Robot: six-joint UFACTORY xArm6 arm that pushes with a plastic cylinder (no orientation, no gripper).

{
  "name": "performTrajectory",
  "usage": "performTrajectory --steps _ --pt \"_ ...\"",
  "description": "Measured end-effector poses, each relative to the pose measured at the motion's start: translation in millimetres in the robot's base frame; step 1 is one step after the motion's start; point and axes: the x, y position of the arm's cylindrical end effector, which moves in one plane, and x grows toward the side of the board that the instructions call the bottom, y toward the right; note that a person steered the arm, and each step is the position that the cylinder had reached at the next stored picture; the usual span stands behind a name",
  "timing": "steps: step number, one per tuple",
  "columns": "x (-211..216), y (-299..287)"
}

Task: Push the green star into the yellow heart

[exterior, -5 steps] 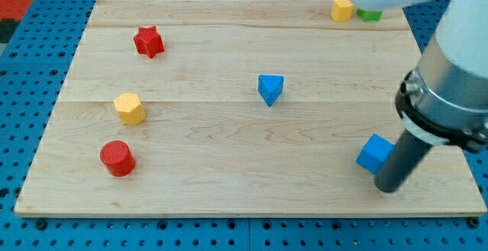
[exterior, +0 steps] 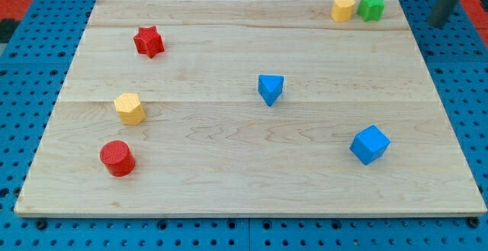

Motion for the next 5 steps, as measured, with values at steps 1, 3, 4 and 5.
performTrajectory --steps 1,3,4,5 --pt "-22 -96" --pt "-61 -93" --pt "-45 -174" --pt "-34 -247"
